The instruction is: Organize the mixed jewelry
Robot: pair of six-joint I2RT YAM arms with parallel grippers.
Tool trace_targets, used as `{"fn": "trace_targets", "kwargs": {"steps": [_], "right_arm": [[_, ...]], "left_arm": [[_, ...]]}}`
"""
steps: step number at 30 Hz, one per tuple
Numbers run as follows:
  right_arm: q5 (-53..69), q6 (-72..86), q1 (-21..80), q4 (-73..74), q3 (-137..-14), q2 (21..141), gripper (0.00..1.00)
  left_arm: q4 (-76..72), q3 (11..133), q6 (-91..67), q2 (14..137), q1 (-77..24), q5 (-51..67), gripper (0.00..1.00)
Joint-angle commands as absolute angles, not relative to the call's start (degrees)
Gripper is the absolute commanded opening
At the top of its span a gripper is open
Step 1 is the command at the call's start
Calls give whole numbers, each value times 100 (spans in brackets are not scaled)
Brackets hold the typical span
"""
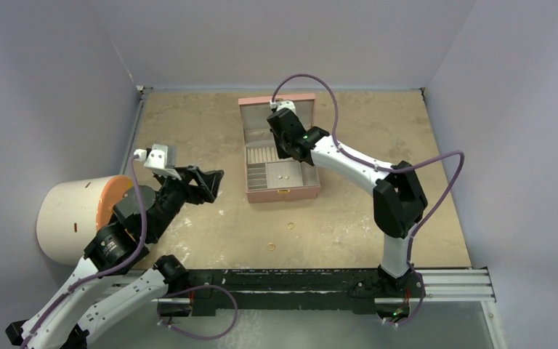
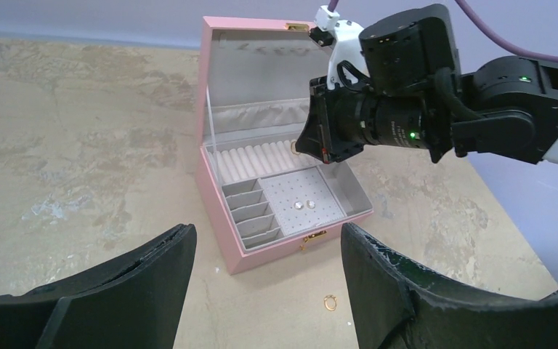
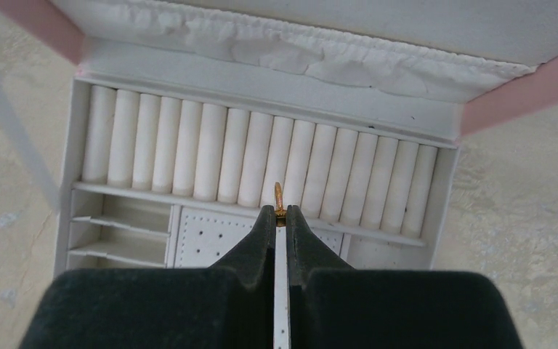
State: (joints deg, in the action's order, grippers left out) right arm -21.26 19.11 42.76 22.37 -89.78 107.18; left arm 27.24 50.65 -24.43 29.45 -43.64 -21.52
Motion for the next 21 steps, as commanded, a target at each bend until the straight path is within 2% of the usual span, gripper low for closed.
{"fn": "trace_targets", "kwargs": {"steps": [1,21], "right_arm": [[-2331,2201,4169,2154,-9317,10926,0],[-1900,2526,4027,1910,-9180,11277,0]], "left_arm": [[2636,5046,-2326,2980,-4351,-2294,72],[2689,5060,-2250,3067,-4346,-2338,72]]}}
